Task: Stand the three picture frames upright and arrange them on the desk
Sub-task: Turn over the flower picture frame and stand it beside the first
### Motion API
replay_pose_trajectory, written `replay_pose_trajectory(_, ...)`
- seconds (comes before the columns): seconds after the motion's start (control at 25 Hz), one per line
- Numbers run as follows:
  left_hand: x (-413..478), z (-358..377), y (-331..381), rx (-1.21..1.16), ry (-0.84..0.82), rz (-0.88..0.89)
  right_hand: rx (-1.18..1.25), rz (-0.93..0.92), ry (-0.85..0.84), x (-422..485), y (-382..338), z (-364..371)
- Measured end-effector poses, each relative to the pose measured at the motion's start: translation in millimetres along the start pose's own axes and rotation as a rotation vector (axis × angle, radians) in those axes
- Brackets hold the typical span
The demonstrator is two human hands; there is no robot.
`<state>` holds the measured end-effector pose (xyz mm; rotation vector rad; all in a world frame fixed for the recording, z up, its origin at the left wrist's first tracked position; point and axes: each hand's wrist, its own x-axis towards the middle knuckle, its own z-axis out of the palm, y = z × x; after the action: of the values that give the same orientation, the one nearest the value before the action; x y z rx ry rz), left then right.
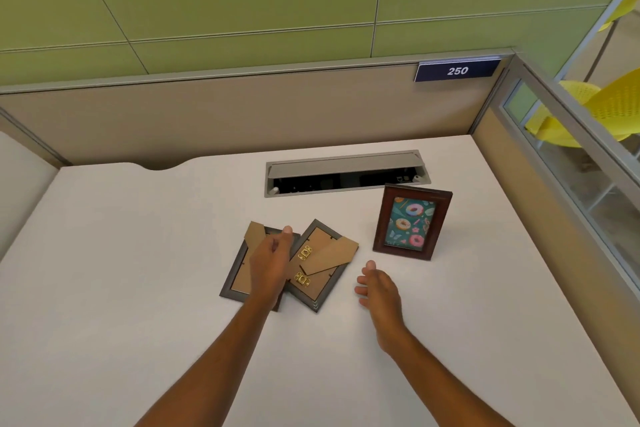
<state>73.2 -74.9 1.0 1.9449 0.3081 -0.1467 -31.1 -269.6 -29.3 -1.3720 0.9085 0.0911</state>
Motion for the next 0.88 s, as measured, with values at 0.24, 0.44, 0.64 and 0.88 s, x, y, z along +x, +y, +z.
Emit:
replay_pose_trajectory(0.24, -3.1, -16.6, -23.5, 0.123, -0.021, -0.030, 0.236, 0.314, -0.129, -13.1, -0.5, 39.1)
replay_pose_trajectory(0.44, -2.3, -15.6, -31.5, 0.161, -0.024, -0.018, 0.324, 0.322, -0.076, -18.8, -3.1, 49.6)
replay_pose_trajectory(0.64, -0.5, -14.0, -31.0, 0.147, -0.036, -0.016, 0.362, 0.306, -0.049, -17.5, -0.6, 53.5)
replay_pose_trajectory(0.88, -0.4, -18.2, -28.0, 0.117, -0.047, -0.078, 0.381, 0.290, -0.024, -13.8, -1.2, 49.1)
